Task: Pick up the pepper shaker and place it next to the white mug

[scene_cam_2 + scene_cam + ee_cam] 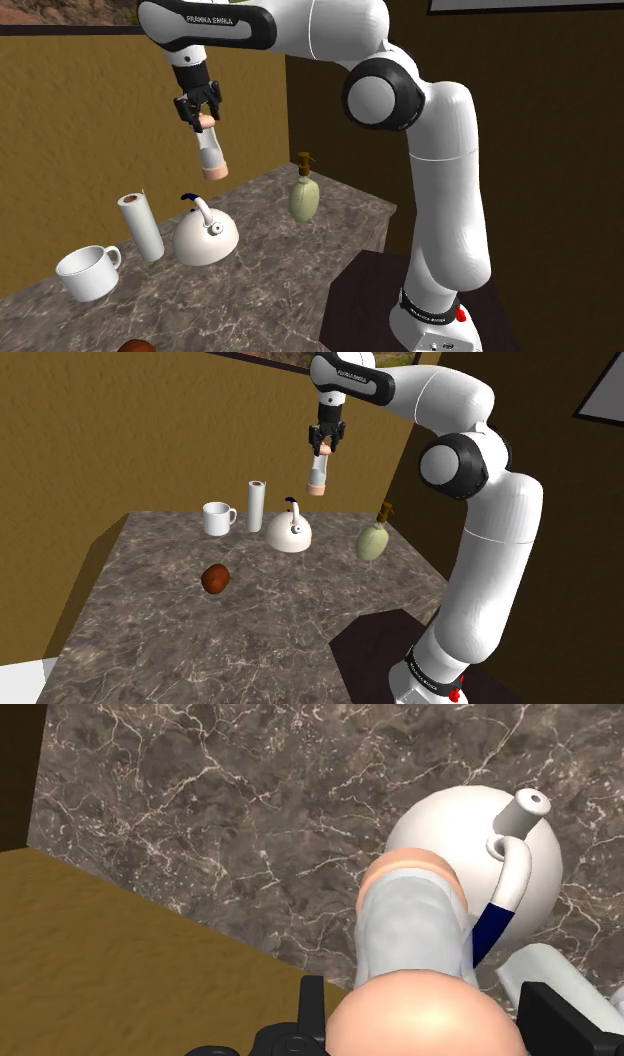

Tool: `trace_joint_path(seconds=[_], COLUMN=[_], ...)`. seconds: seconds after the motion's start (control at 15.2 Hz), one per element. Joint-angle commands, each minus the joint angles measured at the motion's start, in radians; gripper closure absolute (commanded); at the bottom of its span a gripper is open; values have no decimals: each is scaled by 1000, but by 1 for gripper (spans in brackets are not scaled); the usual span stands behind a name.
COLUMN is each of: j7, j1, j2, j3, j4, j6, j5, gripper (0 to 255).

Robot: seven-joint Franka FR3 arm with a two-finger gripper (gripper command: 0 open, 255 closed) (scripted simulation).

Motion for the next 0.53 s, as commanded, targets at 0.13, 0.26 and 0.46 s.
trace_joint_path(seconds=[0.13,0.26,0.46], j7=[83,125,185], j1=[55,84,125], j2=[17,32,64], j3=[28,41,61], j4=[6,18,50], j6=[-2,-5,-16], j5=[-9,-12,-16], gripper=[255,255,255])
